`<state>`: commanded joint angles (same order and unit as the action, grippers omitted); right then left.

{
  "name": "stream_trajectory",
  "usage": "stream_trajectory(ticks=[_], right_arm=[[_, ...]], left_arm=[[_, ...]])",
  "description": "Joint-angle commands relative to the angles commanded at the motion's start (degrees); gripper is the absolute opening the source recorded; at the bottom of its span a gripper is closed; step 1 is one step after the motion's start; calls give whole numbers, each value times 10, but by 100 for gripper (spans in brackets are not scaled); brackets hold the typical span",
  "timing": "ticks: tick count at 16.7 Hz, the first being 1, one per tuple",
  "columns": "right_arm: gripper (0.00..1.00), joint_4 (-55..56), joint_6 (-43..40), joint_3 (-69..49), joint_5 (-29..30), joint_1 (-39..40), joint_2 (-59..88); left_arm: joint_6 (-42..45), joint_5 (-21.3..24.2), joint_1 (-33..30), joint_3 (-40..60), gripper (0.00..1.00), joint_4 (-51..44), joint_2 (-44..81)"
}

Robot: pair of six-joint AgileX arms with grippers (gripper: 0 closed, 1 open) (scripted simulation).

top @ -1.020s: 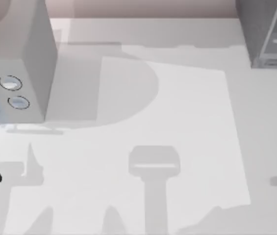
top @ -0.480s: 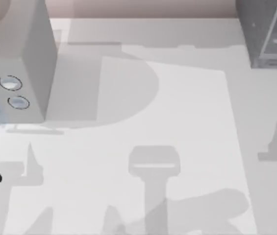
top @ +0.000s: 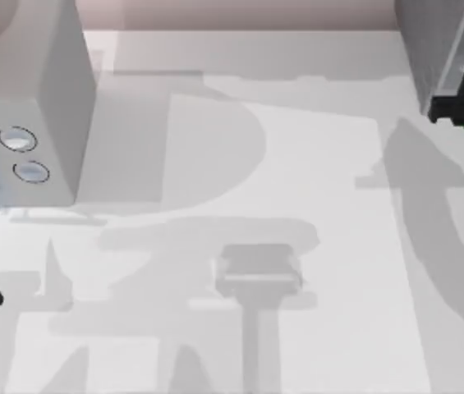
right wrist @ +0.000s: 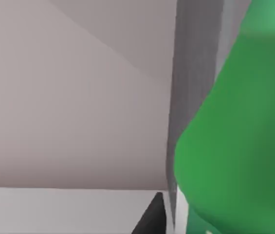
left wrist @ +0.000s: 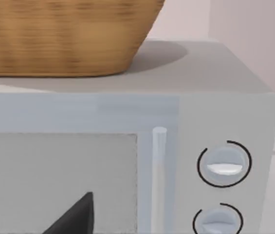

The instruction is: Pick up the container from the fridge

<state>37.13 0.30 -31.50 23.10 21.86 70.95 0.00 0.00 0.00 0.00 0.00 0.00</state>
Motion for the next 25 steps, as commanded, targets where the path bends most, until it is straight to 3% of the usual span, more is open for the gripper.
stream_trajectory(ticks=[6,12,19,25], right_arm=[[0,163,4,-138,100,98,306],[0,266,5,-226,159,156,482],[0,275,6,-234,163,159,498],[0,282,3,-321,133,129,591]], left_arm=[[0,0,0,0,100,0,0],[0,0,0,0,100,0,0],[0,0,0,0,100,0,0],[0,0,0,0,100,0,0]])
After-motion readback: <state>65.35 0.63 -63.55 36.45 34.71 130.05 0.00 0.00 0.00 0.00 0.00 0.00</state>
